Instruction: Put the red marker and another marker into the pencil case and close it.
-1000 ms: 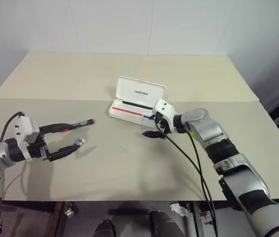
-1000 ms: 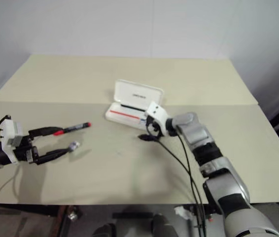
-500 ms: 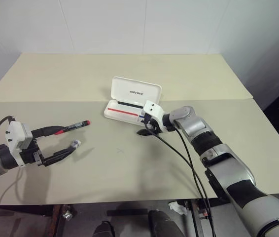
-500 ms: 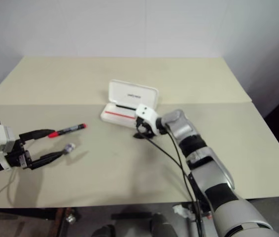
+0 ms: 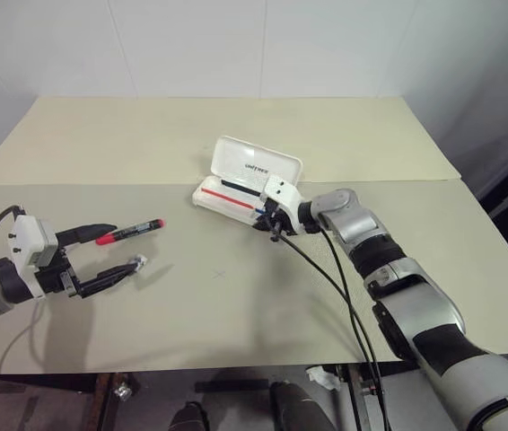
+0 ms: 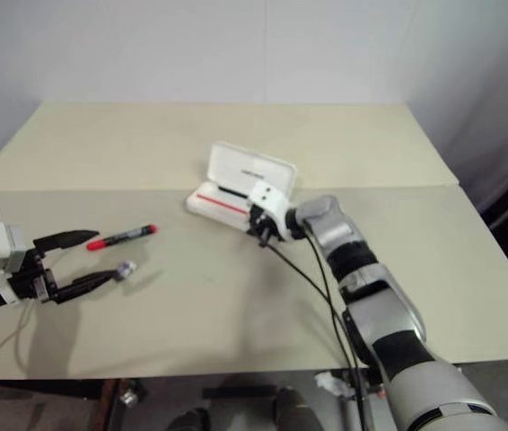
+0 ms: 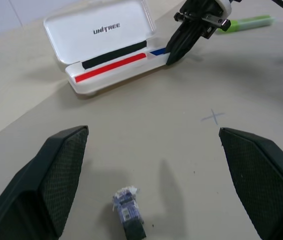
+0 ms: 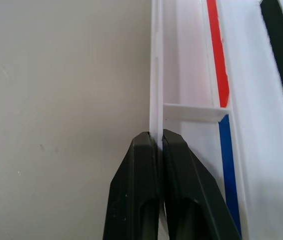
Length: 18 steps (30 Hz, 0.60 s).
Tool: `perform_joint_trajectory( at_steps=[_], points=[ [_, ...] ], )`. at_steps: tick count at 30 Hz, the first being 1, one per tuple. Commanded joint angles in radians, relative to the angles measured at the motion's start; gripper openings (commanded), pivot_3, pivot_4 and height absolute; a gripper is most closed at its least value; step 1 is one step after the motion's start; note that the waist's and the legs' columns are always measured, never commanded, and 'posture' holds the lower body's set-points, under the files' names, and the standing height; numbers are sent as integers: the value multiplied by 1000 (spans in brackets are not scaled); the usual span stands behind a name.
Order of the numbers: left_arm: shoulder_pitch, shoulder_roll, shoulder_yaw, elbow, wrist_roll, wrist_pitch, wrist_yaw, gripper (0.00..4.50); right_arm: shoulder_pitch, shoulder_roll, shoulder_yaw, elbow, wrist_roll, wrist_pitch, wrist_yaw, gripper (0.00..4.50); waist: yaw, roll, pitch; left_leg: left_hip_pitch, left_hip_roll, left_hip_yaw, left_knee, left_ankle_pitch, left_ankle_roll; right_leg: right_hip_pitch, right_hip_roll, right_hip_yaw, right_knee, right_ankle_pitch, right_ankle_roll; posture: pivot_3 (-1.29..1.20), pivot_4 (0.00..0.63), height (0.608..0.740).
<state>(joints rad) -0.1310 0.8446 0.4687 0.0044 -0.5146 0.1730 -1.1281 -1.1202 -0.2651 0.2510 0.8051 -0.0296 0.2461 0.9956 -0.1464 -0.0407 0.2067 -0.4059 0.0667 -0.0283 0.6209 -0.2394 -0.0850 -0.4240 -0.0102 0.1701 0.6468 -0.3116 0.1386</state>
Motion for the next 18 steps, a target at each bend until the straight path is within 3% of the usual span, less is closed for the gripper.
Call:
perform_joint_trajectory(
  at_steps=[1, 8, 13, 18],
  points=[
    [-6, 1, 14, -17, -35, -5, -8, 4500, 29, -45, -71, -190, 67, -45, 36, 22, 3, 0, 0, -1, 0, 0, 0, 0, 0, -1, 0, 0, 0, 0, 0, 0, 150, 740],
    [15, -10, 22, -10, -66, -7, -42, 4500, 204, -170, -50, -597, 126, 112, 137, 22, 7, 0, 0, -1, 0, 0, -2, 0, 0, -1, 0, 0, 0, -1, 0, 0, 150, 740],
    [9, -11, 28, 22, -80, -24, -69, 4500, 363, -321, 45, -951, 162, 241, 270, 22, 10, 0, 0, -1, 0, 0, -2, 0, 0, -2, 0, 0, 1, -2, 0, 0, 150, 740],
    [5, -15, 29, 29, -92, -31, -81, 4500, 414, -375, 106, -1030, 107, 196, 262, 22, 7, 0, 0, 0, 0, 1, 0, 0, 0, -2, 0, 0, 1, -2, 0, 0, 150, 740]
  ],
)
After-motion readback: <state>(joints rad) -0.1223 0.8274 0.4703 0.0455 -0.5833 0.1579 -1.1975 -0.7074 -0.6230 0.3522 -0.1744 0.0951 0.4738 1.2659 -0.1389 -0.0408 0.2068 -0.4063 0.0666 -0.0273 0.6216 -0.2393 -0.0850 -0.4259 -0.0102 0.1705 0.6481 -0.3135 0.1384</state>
